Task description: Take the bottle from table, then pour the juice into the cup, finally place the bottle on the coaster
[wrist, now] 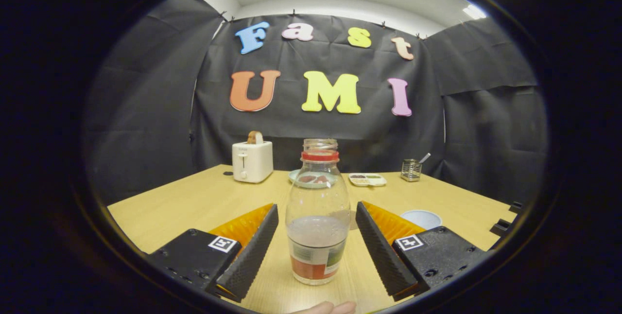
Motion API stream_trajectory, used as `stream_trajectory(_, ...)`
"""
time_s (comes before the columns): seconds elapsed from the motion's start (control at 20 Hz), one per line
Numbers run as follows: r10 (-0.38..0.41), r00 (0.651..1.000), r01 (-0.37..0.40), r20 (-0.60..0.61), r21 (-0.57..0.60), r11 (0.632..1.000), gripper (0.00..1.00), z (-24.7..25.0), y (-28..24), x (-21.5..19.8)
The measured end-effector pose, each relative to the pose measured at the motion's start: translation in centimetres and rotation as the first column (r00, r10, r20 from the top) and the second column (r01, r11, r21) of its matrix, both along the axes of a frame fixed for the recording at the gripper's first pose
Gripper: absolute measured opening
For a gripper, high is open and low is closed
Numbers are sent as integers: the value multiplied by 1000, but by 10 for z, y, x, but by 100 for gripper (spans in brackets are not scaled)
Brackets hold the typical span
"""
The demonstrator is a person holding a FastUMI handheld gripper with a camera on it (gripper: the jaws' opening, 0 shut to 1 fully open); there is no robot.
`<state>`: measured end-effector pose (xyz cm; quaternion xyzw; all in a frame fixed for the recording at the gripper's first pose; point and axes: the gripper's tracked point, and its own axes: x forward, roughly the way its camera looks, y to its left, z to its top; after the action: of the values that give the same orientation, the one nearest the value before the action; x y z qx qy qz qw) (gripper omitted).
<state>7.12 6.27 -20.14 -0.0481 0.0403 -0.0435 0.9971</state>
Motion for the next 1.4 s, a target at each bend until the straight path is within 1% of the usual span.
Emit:
stream_trajectory(0.15, -31, 999, 31, -36, -2, 1000, 100, -21, -5, 17)
stream_trajectory(0.25, -35, 998, 34, -43, -22, 999, 100, -22, -4, 17)
stream_trajectory(0.35, -16, 999, 15, -36, -31, 999, 83, -20, 0, 16)
stream_trajectory(0.45, -15, 999, 14, -48, -12, 1000, 83, -21, -1, 15)
stream_trajectory(0.6, -5, 1000, 7, -30, 62, 998, 82, -7, 4, 10)
stream_trajectory(0.75, -6, 1000, 10, -24, 172, 985, 82, 1, 6, 4)
stream_trajectory(0.95, 8, 999, 2, -37, 272, 962, 82, 5, 13, 4)
stream_trajectory(1.05, 17, 999, 1, -49, 340, 940, 82, 3, 13, 6)
stream_trajectory(1.15, 35, 998, -6, -61, 416, 909, 82, 0, 14, 8)
stream_trajectory(1.4, 55, 993, 5, -100, 521, 853, 82, -8, 14, 10)
